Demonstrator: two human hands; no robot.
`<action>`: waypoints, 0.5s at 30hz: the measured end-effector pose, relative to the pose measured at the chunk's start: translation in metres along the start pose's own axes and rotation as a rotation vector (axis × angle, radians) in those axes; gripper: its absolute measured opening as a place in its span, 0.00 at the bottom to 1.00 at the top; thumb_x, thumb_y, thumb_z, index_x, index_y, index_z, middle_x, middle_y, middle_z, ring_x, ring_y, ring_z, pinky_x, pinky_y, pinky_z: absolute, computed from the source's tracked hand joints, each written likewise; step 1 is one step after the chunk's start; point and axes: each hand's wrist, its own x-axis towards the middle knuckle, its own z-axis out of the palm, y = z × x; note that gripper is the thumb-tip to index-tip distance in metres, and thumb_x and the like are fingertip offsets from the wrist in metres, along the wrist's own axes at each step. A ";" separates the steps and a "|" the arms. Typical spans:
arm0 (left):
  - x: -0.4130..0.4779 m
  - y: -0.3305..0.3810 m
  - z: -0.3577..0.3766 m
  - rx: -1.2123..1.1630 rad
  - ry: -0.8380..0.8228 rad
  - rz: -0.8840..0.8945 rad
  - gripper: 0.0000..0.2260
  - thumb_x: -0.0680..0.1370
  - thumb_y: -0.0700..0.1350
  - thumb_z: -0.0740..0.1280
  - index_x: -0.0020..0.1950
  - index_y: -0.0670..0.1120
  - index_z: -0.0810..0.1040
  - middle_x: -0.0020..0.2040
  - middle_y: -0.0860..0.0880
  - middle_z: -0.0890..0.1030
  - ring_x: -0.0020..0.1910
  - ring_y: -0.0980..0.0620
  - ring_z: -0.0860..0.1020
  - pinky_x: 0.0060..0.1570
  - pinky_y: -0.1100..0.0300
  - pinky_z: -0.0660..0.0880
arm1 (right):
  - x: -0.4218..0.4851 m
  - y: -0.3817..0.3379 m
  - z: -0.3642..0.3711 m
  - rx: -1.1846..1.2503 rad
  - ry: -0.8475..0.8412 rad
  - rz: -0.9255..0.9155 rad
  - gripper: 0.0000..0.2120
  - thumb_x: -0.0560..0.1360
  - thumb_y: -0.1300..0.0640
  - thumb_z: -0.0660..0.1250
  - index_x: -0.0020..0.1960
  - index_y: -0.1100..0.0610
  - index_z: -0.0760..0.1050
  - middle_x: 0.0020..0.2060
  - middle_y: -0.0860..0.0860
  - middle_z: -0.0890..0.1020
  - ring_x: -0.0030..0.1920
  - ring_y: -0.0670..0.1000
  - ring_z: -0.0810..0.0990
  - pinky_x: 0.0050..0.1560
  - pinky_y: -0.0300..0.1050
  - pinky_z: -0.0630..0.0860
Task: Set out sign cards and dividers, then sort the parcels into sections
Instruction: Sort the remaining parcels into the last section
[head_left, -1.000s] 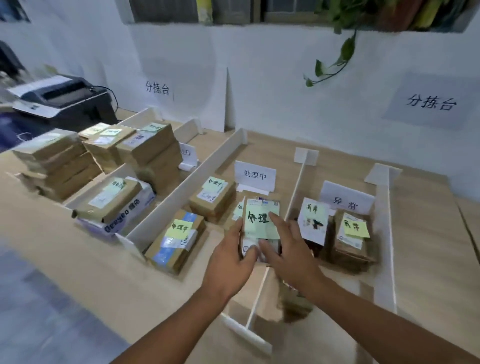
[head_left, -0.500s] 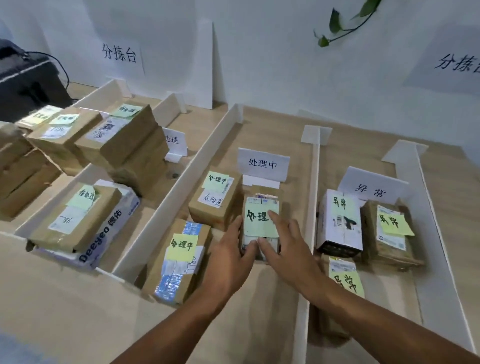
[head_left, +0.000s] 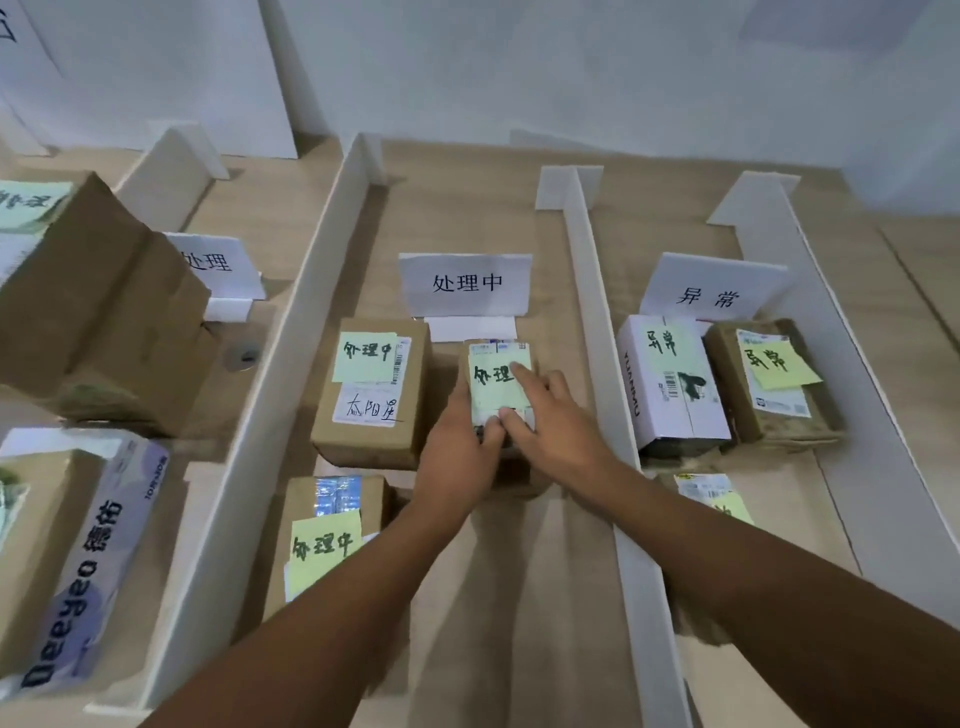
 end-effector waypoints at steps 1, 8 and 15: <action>0.002 -0.005 0.001 0.009 -0.010 0.007 0.25 0.82 0.47 0.63 0.78 0.56 0.62 0.60 0.59 0.78 0.51 0.61 0.77 0.43 0.73 0.69 | 0.001 -0.001 0.004 -0.022 -0.005 0.005 0.30 0.82 0.42 0.60 0.81 0.45 0.55 0.69 0.52 0.66 0.62 0.56 0.76 0.55 0.50 0.77; -0.009 0.021 -0.010 0.094 0.016 0.128 0.25 0.84 0.46 0.63 0.80 0.41 0.63 0.75 0.40 0.69 0.75 0.43 0.66 0.74 0.46 0.65 | -0.032 -0.006 -0.036 -0.023 0.027 0.023 0.29 0.83 0.40 0.56 0.81 0.43 0.52 0.70 0.55 0.67 0.68 0.60 0.71 0.67 0.59 0.71; -0.047 0.151 0.063 0.201 -0.206 0.453 0.32 0.82 0.59 0.64 0.82 0.49 0.60 0.82 0.48 0.61 0.81 0.47 0.56 0.79 0.46 0.57 | -0.151 0.068 -0.182 -0.159 0.311 0.139 0.29 0.83 0.40 0.56 0.82 0.45 0.55 0.75 0.52 0.65 0.73 0.57 0.65 0.70 0.57 0.68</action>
